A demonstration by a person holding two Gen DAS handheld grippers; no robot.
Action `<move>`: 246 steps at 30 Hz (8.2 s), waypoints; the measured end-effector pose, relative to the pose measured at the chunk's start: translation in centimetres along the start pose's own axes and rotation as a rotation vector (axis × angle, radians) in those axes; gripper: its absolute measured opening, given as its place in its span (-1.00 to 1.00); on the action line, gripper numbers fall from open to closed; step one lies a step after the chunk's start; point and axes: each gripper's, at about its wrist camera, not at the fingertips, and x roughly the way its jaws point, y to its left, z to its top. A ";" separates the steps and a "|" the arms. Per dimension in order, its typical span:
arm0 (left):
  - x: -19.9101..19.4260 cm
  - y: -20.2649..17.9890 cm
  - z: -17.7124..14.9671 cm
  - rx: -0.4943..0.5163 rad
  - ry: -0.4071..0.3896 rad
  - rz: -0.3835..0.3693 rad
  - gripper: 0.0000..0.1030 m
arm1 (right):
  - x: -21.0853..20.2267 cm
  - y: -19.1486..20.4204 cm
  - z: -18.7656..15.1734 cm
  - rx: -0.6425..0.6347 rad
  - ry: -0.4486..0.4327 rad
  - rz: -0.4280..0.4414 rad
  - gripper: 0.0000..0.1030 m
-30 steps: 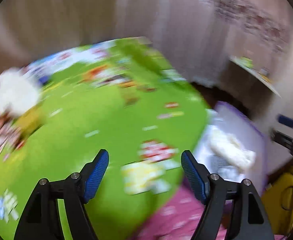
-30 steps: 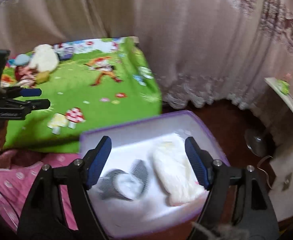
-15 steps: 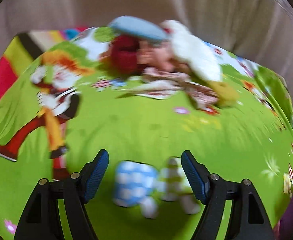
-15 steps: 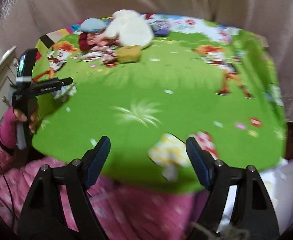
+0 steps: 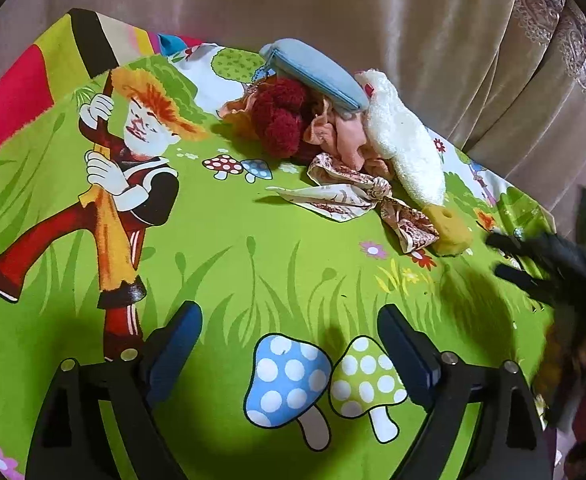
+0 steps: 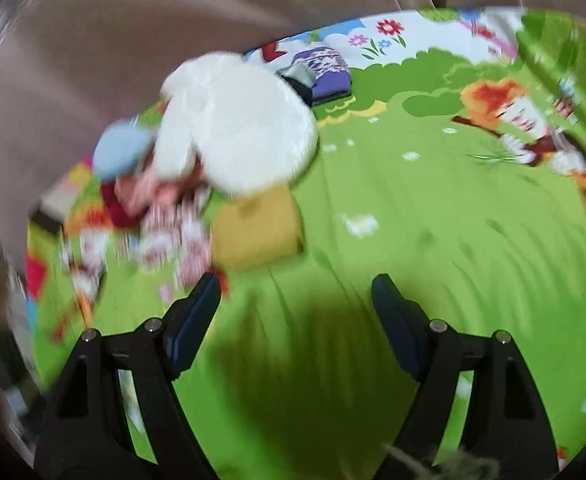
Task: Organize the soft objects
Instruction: 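Return to the mat and grasp the yellow sponge with the right tool, then grasp the brown-patterned scarf with the left tool, then carry the sponge and scarf to the white bin and release both, then return to the mat and grasp the white fuzzy mitten with the right tool, then grasp the blue pig puppet with the left tool while the right tool holds the mitten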
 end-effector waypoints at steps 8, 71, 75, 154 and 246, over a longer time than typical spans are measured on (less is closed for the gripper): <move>-0.1 0.0 -0.1 -0.007 -0.002 -0.013 0.80 | 5.7 4.1 5.4 0.203 -0.020 -0.078 0.56; 12.6 -10.7 8.8 0.086 0.096 0.216 -0.49 | -4.3 -3.7 -8.4 -0.254 -0.074 -0.012 0.19; 8.6 -9.7 5.1 0.084 0.130 0.020 -0.50 | -4.3 -3.7 -8.6 -0.254 -0.081 -0.015 0.19; -16.3 -39.3 -13.1 0.990 0.027 -0.646 -0.47 | -38.8 -19.6 -19.7 0.042 -0.491 -0.394 0.09; 10.6 0.5 21.4 -0.338 0.070 0.209 0.28 | -15.9 0.5 -15.4 -0.383 -0.246 0.183 -0.64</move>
